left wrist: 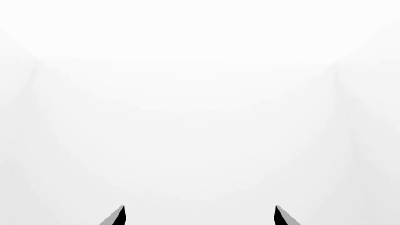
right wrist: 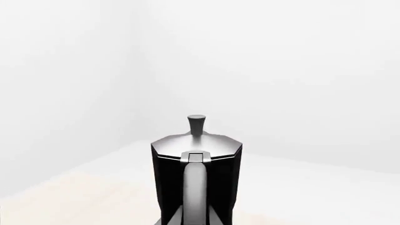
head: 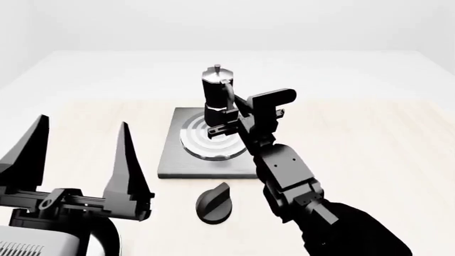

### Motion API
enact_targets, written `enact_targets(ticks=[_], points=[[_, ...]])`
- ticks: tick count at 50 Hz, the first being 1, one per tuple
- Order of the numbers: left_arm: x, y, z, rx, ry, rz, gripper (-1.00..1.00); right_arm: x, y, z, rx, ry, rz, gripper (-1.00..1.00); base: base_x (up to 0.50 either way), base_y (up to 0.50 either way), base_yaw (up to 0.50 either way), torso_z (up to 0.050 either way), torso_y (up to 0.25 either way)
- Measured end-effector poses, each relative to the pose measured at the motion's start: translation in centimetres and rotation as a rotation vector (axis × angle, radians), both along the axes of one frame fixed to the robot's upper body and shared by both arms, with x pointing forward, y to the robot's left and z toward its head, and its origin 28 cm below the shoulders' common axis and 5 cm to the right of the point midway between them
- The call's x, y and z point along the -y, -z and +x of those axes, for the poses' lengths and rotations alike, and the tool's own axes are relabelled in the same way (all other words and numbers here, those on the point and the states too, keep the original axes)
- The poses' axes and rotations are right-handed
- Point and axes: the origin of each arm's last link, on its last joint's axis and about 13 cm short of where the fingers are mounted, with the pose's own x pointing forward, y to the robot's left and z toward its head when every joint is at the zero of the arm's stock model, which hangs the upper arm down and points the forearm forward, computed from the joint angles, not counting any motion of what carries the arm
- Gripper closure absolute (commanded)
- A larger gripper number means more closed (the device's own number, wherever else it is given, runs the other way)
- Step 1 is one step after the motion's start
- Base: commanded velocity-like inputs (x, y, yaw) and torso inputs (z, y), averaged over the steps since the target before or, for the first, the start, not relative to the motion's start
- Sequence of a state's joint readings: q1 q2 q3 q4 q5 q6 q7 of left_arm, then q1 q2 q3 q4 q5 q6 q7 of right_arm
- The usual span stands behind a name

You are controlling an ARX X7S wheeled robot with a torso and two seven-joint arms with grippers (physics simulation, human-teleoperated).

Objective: Turn on the stove and put the moka pot on it.

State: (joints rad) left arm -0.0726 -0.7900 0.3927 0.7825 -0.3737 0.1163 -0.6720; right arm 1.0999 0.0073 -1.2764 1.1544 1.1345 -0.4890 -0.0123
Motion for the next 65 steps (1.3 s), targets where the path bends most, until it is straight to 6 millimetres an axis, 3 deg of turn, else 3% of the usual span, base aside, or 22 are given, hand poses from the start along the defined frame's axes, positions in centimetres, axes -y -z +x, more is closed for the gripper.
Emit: enact_targets(ticks=[17,65], points=[[0.0,0.2,0.0,-0.007,-0.002,0.011,-1.00,-0.2,-0.4,0.0,0.022,0.000,0.017,1.00,0.00,0.00,0.00,0.000,-0.003],[0.0,0.7,0.1,-0.013,0.006,0.005,-1.00,-0.5,-2.7,-0.2,0.196,0.058,0.117,1.00,0.00,0.00,0.00,0.000,-0.117]])
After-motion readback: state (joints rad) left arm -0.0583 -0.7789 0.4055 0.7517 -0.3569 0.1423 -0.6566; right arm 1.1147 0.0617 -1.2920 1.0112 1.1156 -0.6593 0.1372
